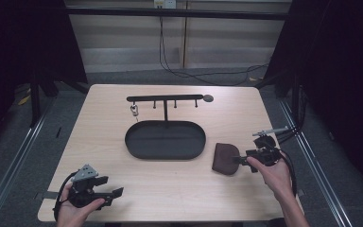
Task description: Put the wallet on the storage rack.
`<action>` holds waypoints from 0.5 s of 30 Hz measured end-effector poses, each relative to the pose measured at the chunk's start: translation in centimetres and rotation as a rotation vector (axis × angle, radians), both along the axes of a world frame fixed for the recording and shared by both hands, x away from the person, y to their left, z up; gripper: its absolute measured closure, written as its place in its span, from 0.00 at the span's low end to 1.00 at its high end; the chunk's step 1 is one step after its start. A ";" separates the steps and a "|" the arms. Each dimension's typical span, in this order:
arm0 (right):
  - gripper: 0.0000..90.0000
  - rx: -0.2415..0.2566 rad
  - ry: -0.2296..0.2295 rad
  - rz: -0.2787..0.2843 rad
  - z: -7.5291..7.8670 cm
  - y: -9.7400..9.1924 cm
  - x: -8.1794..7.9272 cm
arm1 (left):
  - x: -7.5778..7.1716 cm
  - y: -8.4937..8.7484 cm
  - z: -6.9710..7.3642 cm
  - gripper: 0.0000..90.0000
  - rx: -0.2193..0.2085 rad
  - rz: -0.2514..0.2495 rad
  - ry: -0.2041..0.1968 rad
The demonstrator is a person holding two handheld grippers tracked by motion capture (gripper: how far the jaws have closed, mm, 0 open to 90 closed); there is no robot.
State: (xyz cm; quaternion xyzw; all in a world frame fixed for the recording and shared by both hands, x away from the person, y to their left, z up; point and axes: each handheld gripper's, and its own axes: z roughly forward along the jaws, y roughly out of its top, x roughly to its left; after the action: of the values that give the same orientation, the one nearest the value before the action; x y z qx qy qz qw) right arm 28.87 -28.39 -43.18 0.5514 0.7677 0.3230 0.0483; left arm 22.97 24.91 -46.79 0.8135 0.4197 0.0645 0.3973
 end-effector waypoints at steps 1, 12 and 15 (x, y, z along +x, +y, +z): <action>0.28 -0.008 0.003 0.003 0.0 0.1 0.2 | -0.1 -0.1 0.0 0.25 0.002 0.001 -0.008; 0.22 -0.124 0.194 0.024 0.4 1.4 3.8 | -0.2 0.0 0.3 0.26 -0.003 -0.037 -0.017; 0.22 -0.143 0.224 0.034 0.2 1.6 4.7 | -0.3 -0.2 0.3 0.26 -0.002 -0.045 -0.020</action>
State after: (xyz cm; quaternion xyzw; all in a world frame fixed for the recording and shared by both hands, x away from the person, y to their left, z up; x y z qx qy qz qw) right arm 33.60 -26.77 -42.95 0.5662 0.7984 0.2048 -0.0041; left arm 22.68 24.67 -46.47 0.8217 0.3973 0.0631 0.4038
